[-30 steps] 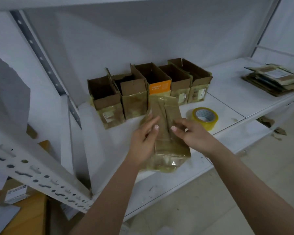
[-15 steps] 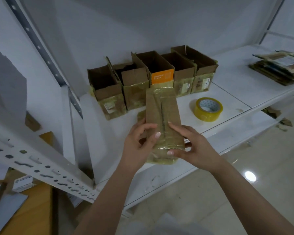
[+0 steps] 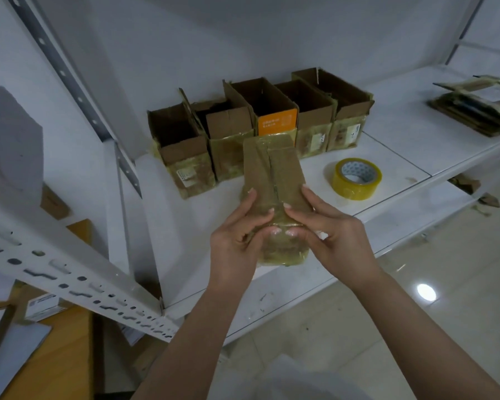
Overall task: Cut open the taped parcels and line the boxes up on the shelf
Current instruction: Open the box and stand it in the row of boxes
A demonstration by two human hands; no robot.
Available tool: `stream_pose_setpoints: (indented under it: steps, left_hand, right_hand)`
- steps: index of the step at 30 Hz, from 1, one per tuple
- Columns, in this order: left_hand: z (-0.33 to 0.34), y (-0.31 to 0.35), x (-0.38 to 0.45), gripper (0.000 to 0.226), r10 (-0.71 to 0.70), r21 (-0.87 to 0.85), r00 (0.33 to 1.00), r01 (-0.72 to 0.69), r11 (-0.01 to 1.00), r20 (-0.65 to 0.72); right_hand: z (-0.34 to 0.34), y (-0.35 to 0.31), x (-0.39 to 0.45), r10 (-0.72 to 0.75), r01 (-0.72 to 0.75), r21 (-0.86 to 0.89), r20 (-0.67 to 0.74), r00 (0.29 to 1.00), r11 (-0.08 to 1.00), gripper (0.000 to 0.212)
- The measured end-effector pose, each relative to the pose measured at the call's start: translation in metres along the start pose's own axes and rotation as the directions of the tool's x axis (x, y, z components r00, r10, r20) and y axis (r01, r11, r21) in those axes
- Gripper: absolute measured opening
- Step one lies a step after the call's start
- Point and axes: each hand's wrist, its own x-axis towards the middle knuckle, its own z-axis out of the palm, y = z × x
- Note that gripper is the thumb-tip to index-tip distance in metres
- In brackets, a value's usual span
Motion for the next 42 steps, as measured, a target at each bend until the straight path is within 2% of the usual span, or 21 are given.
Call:
stream_pose_setpoints:
  steps: [2,4,7,10,15,18,22,25,28,33,35,39,42]
  left_hand:
    - [0.002,0.005,0.005,0.030,0.023,0.022,1.000,-0.023,0.999,-0.009]
    - [0.002,0.011,0.009,0.031,0.055,0.025,0.998,-0.054,0.998,-0.013]
    - [0.002,0.015,0.012,0.034,0.074,0.020,0.997,-0.074,0.997,-0.013]
    - [0.004,0.016,0.014,0.037,0.072,0.030,0.997,-0.071,0.997,-0.023]
    - [0.006,0.018,0.021,0.034,0.065,0.043,0.993,-0.061,0.997,-0.096]
    - [0.000,0.026,0.032,0.040,0.060,0.018,0.998,-0.060,0.998,-0.029]
    - [-0.012,0.039,0.044,0.046,0.030,-0.110,0.998,-0.025,0.994,0.049]
    - [-0.010,0.043,0.050,0.047,0.046,-0.067,0.991,-0.037,0.997,0.130]
    - [0.000,0.044,0.053,0.042,0.117,0.013,0.979,-0.121,0.993,0.169]
    - [0.008,0.039,0.057,0.030,0.140,0.153,0.990,-0.143,0.978,0.028]
    - [0.008,0.037,0.057,0.027,0.169,0.200,0.985,-0.169,0.965,0.016]
    - [0.006,0.039,0.060,0.026,0.172,0.139,0.979,-0.187,0.972,0.111]
    - [0.008,0.041,0.062,0.010,0.170,0.090,0.982,-0.177,0.980,0.083]
  right_hand:
    - [0.001,-0.003,0.007,0.004,-0.003,0.012,-0.033,0.999,1.000,0.034]
    - [0.000,-0.005,0.013,0.069,-0.066,0.077,-0.045,0.997,0.995,0.033]
    - [-0.005,-0.007,0.018,0.227,-0.225,0.224,0.016,0.974,0.948,0.038]
    - [-0.007,-0.009,0.020,0.275,-0.280,0.284,0.057,0.960,0.917,0.039]
    - [-0.005,-0.017,0.030,0.268,-0.264,0.222,0.011,0.963,0.939,0.034]
    - [-0.013,-0.018,0.041,0.266,-0.259,0.202,-0.007,0.964,0.945,0.033]
    - [-0.032,-0.019,0.056,0.275,-0.264,0.224,-0.019,0.961,0.938,0.029]
    - [-0.039,-0.023,0.062,0.277,-0.270,0.254,0.011,0.961,0.929,0.028]
    - [-0.039,-0.027,0.063,0.294,-0.290,0.262,0.025,0.956,0.920,0.026]
    - [-0.034,-0.028,0.060,0.306,-0.298,0.255,0.009,0.952,0.920,0.025]
    - [-0.032,-0.026,0.059,0.293,-0.283,0.252,-0.005,0.956,0.925,0.026]
    - [-0.029,-0.024,0.059,0.260,-0.248,0.295,-0.001,0.966,0.923,0.029]
    - [-0.025,-0.023,0.056,0.266,-0.254,0.314,0.005,0.964,0.915,0.033]
